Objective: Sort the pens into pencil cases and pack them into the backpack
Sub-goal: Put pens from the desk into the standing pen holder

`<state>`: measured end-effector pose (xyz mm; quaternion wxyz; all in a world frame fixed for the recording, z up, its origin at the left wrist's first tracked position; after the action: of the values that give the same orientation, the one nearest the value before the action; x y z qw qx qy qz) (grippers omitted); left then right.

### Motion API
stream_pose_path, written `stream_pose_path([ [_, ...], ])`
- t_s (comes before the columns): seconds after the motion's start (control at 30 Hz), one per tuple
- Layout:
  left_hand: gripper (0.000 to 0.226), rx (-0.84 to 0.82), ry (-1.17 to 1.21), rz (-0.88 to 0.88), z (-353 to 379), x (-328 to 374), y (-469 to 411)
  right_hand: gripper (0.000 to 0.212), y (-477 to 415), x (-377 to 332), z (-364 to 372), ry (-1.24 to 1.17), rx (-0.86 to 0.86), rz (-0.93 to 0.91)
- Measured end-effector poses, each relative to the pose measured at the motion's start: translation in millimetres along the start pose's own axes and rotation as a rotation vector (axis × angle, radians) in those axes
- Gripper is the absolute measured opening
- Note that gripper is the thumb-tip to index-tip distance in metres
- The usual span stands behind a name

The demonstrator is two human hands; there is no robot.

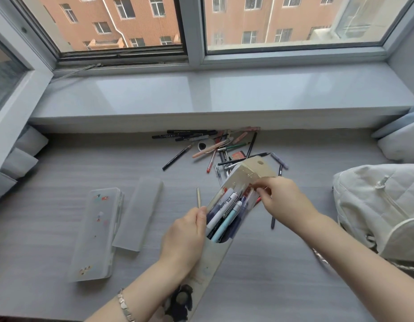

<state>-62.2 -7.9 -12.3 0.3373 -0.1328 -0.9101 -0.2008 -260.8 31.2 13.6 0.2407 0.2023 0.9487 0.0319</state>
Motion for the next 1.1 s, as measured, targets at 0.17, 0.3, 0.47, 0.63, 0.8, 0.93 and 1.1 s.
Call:
stream_pose_path([
  [0.17, 0.036, 0.013, -0.023, -0.007, -1.1, -1.2, 1.3, 0.029, 3.4, -3.0, 7.8, -0.041, -0.128, 0.012],
  [0.3, 0.037, 0.018, -0.005, -0.007, -1.2, 0.6, 1.1, 0.023, 3.7, -3.9, 16.9, -0.070, -0.190, 0.010],
  [0.47, 0.036, 0.002, -0.022, 0.000, 0.1, -1.3, 3.1, 0.026, -0.2, 8.0, 16.3, -0.214, -0.206, 0.081],
  [0.63, 0.036, -0.044, -0.053, -0.018, 7.6, -5.2, 6.0, 0.030, 2.9, 7.2, 25.9, -0.157, -0.307, 0.079],
  [0.8, 0.036, -0.025, 0.016, -0.024, 7.2, -7.7, 4.8, 0.024, 5.0, -5.3, 26.1, -0.145, -0.286, 0.022],
  [0.93, 0.036, -0.010, 0.043, -0.023, 6.0, -9.5, 5.0, 0.032, 3.3, -3.4, 24.3, -0.162, -0.281, 0.054],
  [1.1, 0.032, 0.001, 0.015, -0.034, 6.4, -11.8, 4.7, 0.029, 3.8, -4.1, 17.7, -0.024, -0.192, -0.001],
])
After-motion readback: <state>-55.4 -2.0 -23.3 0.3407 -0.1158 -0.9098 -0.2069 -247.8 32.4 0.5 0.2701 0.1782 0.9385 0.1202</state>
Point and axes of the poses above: each hand's wrist, its own y-axis away from the middle knuckle, its own z-axis out of the palm, x = y × z, the point moved 9 cm from there along -y, towards the middle knuckle, and after that the axes turned 6 degrees about y, right-handed, at the moved point
